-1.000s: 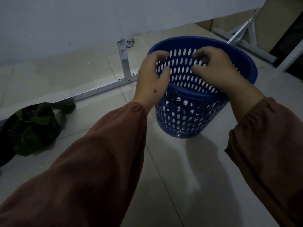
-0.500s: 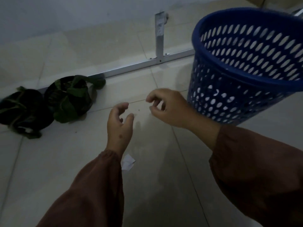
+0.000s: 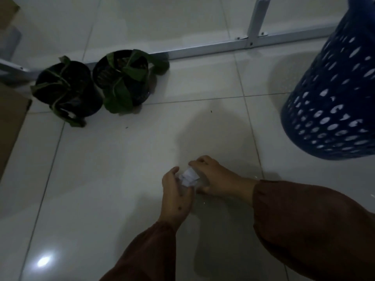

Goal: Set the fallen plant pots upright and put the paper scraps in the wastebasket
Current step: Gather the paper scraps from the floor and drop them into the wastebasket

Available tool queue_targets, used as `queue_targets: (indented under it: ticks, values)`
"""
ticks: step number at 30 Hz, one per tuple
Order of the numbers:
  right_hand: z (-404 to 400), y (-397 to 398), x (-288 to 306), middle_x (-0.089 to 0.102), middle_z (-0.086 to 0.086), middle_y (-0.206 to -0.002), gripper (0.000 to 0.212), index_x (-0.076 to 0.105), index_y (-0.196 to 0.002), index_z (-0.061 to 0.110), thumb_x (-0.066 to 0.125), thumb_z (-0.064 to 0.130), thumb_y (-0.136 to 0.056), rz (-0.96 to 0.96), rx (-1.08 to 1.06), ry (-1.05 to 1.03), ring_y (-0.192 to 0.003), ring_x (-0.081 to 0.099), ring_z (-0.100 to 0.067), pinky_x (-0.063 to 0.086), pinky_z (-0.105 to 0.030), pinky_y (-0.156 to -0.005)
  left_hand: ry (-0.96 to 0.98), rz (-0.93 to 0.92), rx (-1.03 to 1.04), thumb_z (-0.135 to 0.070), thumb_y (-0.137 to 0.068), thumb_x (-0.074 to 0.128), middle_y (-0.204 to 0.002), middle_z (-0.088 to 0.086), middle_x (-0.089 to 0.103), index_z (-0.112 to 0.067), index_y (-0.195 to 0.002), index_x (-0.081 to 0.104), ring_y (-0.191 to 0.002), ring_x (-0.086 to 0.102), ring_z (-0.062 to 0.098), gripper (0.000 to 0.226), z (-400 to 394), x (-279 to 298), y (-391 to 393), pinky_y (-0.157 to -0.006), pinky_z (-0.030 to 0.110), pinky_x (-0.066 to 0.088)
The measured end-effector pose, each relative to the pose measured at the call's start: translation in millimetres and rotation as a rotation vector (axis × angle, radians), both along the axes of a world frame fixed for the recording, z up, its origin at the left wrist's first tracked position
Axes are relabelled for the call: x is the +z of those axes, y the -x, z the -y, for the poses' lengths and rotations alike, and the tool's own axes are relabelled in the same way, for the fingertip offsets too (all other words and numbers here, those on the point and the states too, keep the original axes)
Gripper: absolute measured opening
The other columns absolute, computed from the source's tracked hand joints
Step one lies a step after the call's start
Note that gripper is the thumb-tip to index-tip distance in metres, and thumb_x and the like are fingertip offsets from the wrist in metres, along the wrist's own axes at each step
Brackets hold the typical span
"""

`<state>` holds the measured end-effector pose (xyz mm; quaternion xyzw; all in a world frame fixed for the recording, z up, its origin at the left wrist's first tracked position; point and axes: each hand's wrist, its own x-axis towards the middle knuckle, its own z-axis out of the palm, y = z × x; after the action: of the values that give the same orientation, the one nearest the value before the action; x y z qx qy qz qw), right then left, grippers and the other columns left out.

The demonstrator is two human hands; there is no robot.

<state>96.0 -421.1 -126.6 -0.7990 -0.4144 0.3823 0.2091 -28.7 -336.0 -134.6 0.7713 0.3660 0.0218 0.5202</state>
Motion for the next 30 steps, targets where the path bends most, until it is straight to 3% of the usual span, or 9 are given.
queue_targets:
  ticks: [4, 7, 10, 12, 14, 19, 24, 27, 30]
  values:
    - [-13, 8, -13, 0.035, -0.016, -0.133, 0.058, 0.037, -0.135, 0.013, 0.062, 0.024, -0.084, 0.070, 0.049, -0.042, -0.121, 0.033, -0.030, 0.033, -0.038, -0.104, 0.132, 0.015, 0.059, -0.018, -0.089, 0.053, -0.131, 0.001, 0.037, -0.020, -0.138, 0.019, -0.116, 0.045, 0.017, 0.059, 0, 1, -4, -0.102, 0.034, 0.043]
    - [-18, 16, -23, 0.042, -0.019, -0.124, 0.033, 0.050, -0.120, 0.006, 0.053, 0.010, -0.088, 0.132, 0.040, -0.097, -0.113, 0.040, -0.033, 0.039, -0.040, -0.094, 0.162, 0.040, 0.037, -0.011, -0.090, 0.048, -0.122, -0.003, 0.042, -0.020, -0.138, 0.016, -0.098, 0.051, 0.001, 0.059, -2, 4, -3, -0.084, 0.011, 0.046]
    - [-21, 22, -22, 0.045, -0.018, -0.110, 0.014, 0.053, -0.098, 0.003, 0.050, 0.011, -0.088, 0.135, -0.004, -0.136, -0.098, 0.047, -0.031, 0.040, -0.034, -0.078, 0.156, 0.035, 0.024, -0.005, -0.089, 0.047, -0.117, -0.005, 0.043, -0.018, -0.137, 0.020, -0.102, 0.049, 0.004, 0.057, -3, 3, 1, -0.083, 0.007, 0.041]
    - [-22, 21, -22, 0.047, -0.023, -0.115, 0.020, 0.056, -0.104, 0.000, 0.046, 0.000, -0.087, 0.069, -0.015, -0.095, -0.104, 0.044, -0.033, 0.038, -0.039, -0.085, 0.161, 0.032, 0.037, -0.006, -0.089, 0.048, -0.116, -0.006, 0.044, -0.018, -0.137, 0.022, -0.106, 0.047, 0.006, 0.056, -2, 3, 2, -0.079, 0.003, 0.041]
    - [-23, 21, -22, 0.047, -0.027, -0.120, 0.029, 0.055, -0.112, -0.005, 0.040, -0.008, -0.087, 0.098, 0.036, -0.093, -0.111, 0.041, -0.035, 0.035, -0.043, -0.093, 0.162, 0.028, 0.047, -0.010, -0.089, 0.050, -0.114, -0.006, 0.045, -0.019, -0.136, 0.024, -0.105, 0.048, 0.007, 0.054, -2, 4, 1, -0.084, 0.012, 0.041]
    - [-21, 24, -13, 0.051, -0.020, -0.107, 0.018, 0.057, -0.102, -0.002, 0.043, 0.005, -0.092, 0.246, 0.112, -0.137, -0.098, 0.045, -0.031, 0.041, -0.039, -0.083, 0.177, 0.011, 0.044, -0.016, -0.088, 0.053, -0.108, -0.005, 0.047, -0.017, -0.134, 0.028, -0.097, 0.050, 0.009, 0.053, -4, 7, 0, -0.086, 0.025, 0.040]
    - [-19, 19, -6, 0.052, -0.019, -0.110, 0.018, 0.057, -0.102, 0.000, 0.045, 0.003, -0.089, 0.338, 0.211, -0.084, -0.099, 0.046, -0.030, 0.041, -0.042, -0.083, 0.250, -0.003, 0.001, -0.024, -0.089, 0.053, -0.111, 0.000, 0.051, -0.021, -0.135, 0.024, -0.092, 0.053, 0.006, 0.054, -4, 11, -1, -0.078, 0.018, 0.041]
    - [-14, 14, 0, 0.053, -0.020, -0.109, 0.015, 0.056, -0.097, 0.000, 0.045, 0.002, -0.087, 0.346, 0.236, -0.067, -0.099, 0.047, -0.031, 0.040, -0.041, -0.083, 0.342, 0.008, 0.002, -0.023, -0.089, 0.054, -0.112, 0.004, 0.053, -0.020, -0.136, 0.021, -0.094, 0.054, 0.011, 0.058, 0, 15, -3, -0.084, 0.027, 0.042]
    - [-8, 7, 9, 0.054, -0.020, -0.106, 0.014, 0.055, -0.095, -0.001, 0.046, 0.000, -0.084, 0.363, 0.199, -0.062, -0.099, 0.047, -0.031, 0.038, -0.039, -0.081, 0.386, 0.024, -0.015, -0.022, -0.089, 0.054, -0.114, 0.005, 0.051, -0.020, -0.137, 0.021, -0.092, 0.052, 0.004, 0.058, 5, 21, -10, -0.081, 0.023, 0.040]
